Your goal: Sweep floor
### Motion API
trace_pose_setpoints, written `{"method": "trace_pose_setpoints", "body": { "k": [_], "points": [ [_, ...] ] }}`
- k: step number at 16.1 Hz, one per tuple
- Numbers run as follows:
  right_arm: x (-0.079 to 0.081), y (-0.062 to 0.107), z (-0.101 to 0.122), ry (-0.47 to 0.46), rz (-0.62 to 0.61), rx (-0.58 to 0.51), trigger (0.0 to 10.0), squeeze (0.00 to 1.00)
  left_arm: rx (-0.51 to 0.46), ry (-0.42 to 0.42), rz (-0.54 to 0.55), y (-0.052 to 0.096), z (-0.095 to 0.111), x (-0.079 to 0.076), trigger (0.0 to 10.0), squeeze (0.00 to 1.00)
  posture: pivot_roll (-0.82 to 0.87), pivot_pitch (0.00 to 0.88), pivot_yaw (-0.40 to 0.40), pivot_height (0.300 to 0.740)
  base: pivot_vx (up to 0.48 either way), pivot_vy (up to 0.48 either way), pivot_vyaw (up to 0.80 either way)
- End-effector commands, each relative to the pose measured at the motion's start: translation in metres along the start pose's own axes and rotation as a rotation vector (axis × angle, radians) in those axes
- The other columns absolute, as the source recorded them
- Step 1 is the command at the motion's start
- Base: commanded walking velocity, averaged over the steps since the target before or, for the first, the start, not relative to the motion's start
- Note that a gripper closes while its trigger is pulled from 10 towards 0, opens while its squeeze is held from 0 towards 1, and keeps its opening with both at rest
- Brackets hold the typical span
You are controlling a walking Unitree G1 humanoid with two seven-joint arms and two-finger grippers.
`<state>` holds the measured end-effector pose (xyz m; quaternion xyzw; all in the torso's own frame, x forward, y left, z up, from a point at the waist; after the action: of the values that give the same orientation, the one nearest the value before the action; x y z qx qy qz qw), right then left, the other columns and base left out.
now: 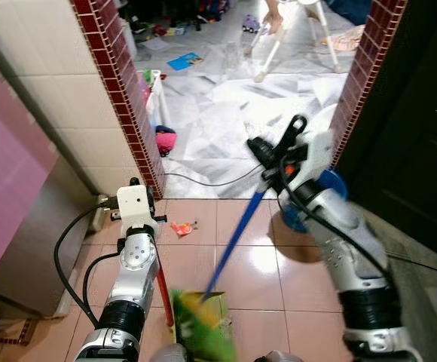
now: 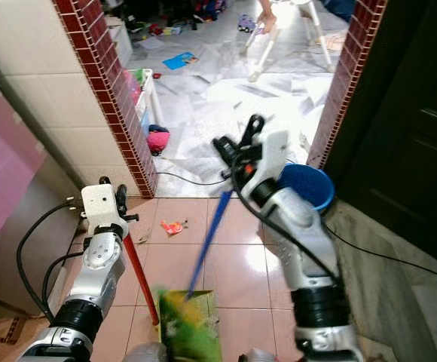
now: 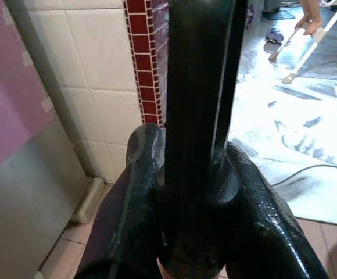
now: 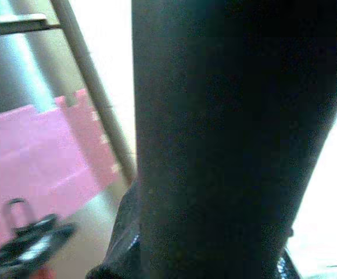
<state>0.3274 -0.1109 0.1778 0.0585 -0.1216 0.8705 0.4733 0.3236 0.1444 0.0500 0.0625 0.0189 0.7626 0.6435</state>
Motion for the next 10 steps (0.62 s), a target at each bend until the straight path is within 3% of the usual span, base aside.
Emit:
{"method": "trace_pose_setpoints", "body": {
  "k": [1, 5, 10],
  "points": [
    [0.005, -0.004, 0.028, 0.062, 0.024, -0.114, 10.0, 0.00, 0.034, -0.001, -0.020, 0.001, -0.005, -0.003, 10.0, 0.00, -0.10, 0.000, 0.080, 0.740, 0.000, 0.000, 0.00],
    [-0.007, -0.003, 0.047, 0.185, -0.024, -0.178, 10.0, 0.00, 0.031, -0.009, -0.055, 0.003, -0.007, -0.003, 10.0, 0.00, -0.10, 0.000, 0.082, 0.740, 0.000, 0.000, 0.00],
    [-0.026, 0.011, 0.005, 0.227, -0.223, -0.027, 10.0, 0.00, 0.035, -0.007, -0.055, 0.003, -0.008, -0.002, 10.0, 0.00, -0.10, 0.000, 0.079, 0.740, 0.000, 0.000, 0.00]
  ]
}}
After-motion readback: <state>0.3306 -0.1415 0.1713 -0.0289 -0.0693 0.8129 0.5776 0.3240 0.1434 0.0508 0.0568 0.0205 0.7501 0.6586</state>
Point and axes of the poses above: a point about 5 cm out from each wrist's last joint towards the gripper, its own y axis pointing back from the gripper into the wrist, its own z axis along the axis of the wrist's last joint, x = y × z, the point moved 2 cm from there along -y, pointing out of the wrist towards the gripper, and after that the axes turned 4 degrees about -y, right-handed, at the moved point
